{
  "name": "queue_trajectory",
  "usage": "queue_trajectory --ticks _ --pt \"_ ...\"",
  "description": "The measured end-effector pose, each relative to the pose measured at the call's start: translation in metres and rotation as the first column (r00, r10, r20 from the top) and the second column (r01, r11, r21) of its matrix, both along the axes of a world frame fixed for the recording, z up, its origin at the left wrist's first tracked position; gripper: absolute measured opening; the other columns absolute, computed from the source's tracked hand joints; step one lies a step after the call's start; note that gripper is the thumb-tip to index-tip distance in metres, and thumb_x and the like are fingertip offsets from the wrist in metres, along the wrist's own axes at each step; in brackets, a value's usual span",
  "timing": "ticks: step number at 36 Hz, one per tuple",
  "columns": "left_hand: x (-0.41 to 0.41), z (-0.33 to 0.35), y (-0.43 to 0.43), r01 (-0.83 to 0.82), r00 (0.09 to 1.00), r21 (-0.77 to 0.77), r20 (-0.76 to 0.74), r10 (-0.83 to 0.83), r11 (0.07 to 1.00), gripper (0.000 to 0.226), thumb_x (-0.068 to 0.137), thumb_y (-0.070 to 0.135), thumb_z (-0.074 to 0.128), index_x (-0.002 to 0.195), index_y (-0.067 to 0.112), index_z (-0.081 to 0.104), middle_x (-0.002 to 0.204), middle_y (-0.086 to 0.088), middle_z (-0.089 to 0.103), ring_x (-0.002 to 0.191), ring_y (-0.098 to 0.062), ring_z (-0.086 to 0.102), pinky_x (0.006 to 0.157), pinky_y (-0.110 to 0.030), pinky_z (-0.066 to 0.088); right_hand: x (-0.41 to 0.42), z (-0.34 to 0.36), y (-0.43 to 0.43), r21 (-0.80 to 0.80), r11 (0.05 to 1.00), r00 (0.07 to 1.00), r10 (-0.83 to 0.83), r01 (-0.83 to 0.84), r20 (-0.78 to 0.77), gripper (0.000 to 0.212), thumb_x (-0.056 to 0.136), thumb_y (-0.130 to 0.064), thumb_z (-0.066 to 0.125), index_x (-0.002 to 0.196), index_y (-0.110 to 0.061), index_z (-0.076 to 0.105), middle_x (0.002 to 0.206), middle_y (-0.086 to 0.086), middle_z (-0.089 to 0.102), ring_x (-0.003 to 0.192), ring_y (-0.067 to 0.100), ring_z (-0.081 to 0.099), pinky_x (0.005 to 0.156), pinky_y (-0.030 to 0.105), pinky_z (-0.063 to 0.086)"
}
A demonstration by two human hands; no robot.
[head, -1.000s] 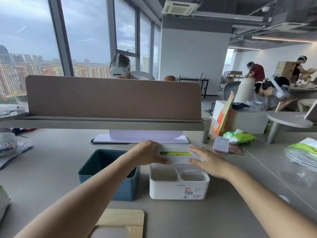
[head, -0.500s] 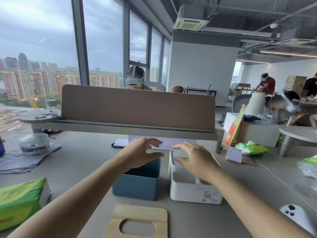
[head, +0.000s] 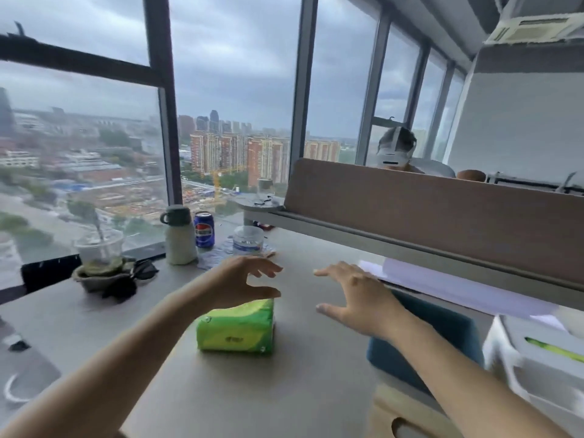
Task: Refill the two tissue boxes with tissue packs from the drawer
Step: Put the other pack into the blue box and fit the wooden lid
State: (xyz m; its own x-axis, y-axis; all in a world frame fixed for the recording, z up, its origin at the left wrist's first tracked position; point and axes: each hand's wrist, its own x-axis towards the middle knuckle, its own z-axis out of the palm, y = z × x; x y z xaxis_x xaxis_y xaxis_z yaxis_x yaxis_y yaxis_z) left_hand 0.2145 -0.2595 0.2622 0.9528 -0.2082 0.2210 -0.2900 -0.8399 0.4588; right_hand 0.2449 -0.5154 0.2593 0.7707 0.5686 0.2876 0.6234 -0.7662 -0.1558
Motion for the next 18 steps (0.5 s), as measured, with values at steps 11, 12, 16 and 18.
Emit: queue_trajectory --ticks 11,12,16,18 --pt "-0.004 -0.042 0.08 -0.135 0.9 0.058 -0.41 0.147 0.989 0.138 0.03 0.073 0.076 0.147 0.049 0.008 0.159 0.011 0.012 0.146 -0.018 0.015 0.119 -0.041 0.022 0.028 -0.051 0.101 -0.021 0.986 0.925 0.146 -0.164 -0.351 0.114 0.061 -0.063 0.077 0.15 -0.035 0.013 0.161 -0.01 0.009 0.147 0.013 0.011 0.12 0.034 0.013" --pt "-0.002 -0.045 0.081 -0.135 0.892 0.057 -0.428 0.146 0.989 0.14 0.029 0.071 0.077 0.149 0.047 0.008 0.159 0.009 0.013 0.146 -0.017 0.016 0.118 -0.038 0.023 0.03 -0.055 0.105 -0.018 0.987 0.917 0.144 -0.163 -0.372 0.117 0.06 -0.062 0.078 0.151 -0.033 0.011 0.161 -0.008 0.008 0.148 0.013 0.01 0.12 0.033 0.013" --pt "0.005 -0.058 0.083 -0.124 0.887 0.052 -0.441 0.134 0.991 0.121 0.053 0.044 0.09 0.149 0.041 0.017 0.153 0.009 0.02 0.141 -0.016 0.025 0.114 -0.032 0.03 0.038 -0.069 0.116 -0.016 0.989 0.901 0.129 -0.149 -0.413 0.117 0.06 -0.053 0.083 0.151 -0.028 0.014 0.158 -0.002 0.018 0.145 0.018 0.018 0.119 0.031 0.017" --pt "0.007 -0.062 0.084 -0.122 0.899 0.047 -0.418 0.131 0.991 0.11 0.057 0.034 0.09 0.147 0.039 0.025 0.145 0.009 0.027 0.135 -0.016 0.032 0.108 -0.029 0.037 0.04 -0.072 0.117 -0.002 0.989 0.904 0.133 -0.146 -0.406 0.111 0.06 -0.048 0.085 0.148 -0.026 0.022 0.15 0.001 0.03 0.139 0.019 0.029 0.116 0.03 0.024"
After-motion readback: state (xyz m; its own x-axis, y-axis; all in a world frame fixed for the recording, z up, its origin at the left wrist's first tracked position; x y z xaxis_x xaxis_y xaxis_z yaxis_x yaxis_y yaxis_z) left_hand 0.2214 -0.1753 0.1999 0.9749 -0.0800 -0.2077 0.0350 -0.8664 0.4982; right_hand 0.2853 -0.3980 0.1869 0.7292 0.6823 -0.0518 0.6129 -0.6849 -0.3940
